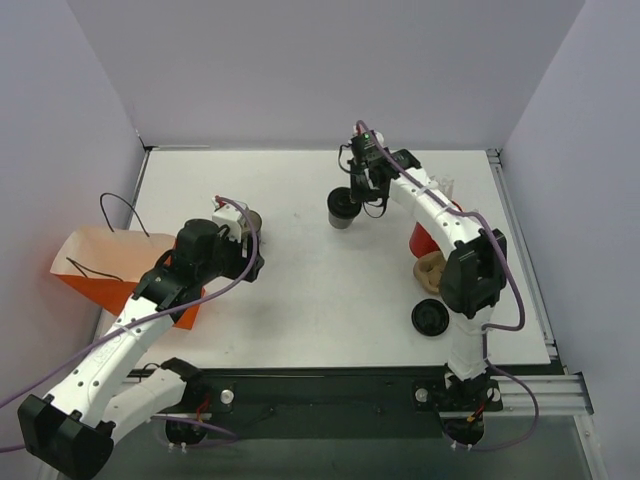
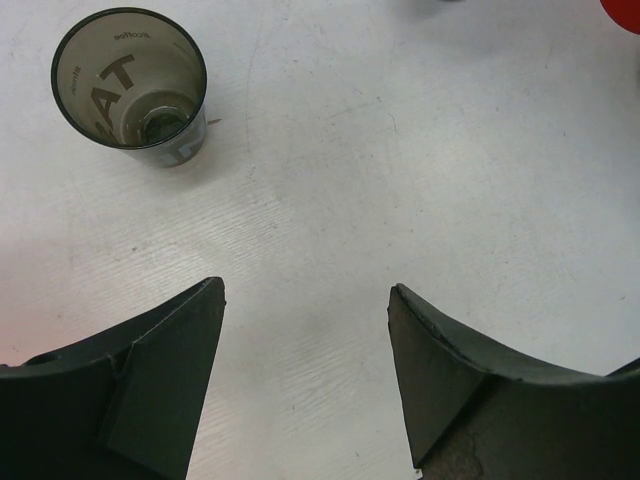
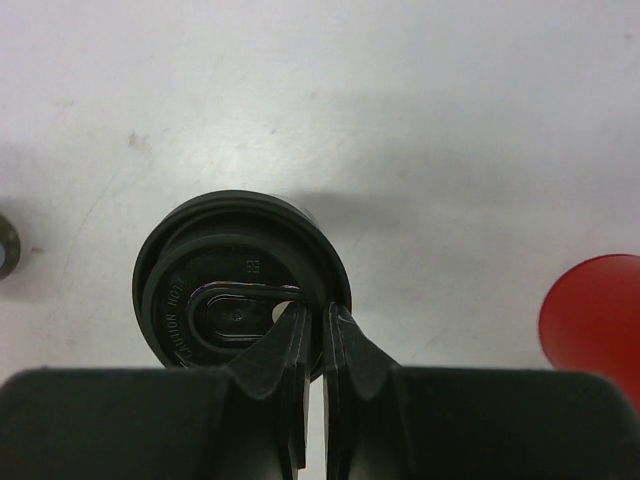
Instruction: Pack the takeout coffee
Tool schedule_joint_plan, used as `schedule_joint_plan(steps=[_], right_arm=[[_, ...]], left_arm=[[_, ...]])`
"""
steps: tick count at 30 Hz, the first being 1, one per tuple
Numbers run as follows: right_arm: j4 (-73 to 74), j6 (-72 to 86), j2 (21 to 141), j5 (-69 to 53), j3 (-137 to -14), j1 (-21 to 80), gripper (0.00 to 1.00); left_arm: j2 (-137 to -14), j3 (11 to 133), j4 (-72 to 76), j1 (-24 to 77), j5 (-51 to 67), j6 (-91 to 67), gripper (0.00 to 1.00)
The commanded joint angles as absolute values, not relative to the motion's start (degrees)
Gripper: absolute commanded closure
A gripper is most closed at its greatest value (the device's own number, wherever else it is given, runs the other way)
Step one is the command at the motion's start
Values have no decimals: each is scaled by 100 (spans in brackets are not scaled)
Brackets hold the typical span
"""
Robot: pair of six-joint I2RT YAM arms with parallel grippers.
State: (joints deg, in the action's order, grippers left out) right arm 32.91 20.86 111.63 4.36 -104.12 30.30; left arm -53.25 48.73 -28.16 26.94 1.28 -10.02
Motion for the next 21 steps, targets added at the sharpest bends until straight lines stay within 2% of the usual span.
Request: schedule_joint_plan(steps=[1,6,15,21], right_arm=[[3884,1855,11636,712,-11073,2296,100],[4166,1810,12146,642,-11724,1846,100],[4157,1872,12506,624,-11839,1442,100],[4166,1898,12577,633,-11909,1389,87]], left_arm=[[-5177,4896,-2751,2751,44,-940,24],[-5124,4869,-2725,2760,-78,-949,24],[-5124,4869,-2733,2760,-158,-958,24],[-5089,4878,-2742,2760,-272,-958,24]])
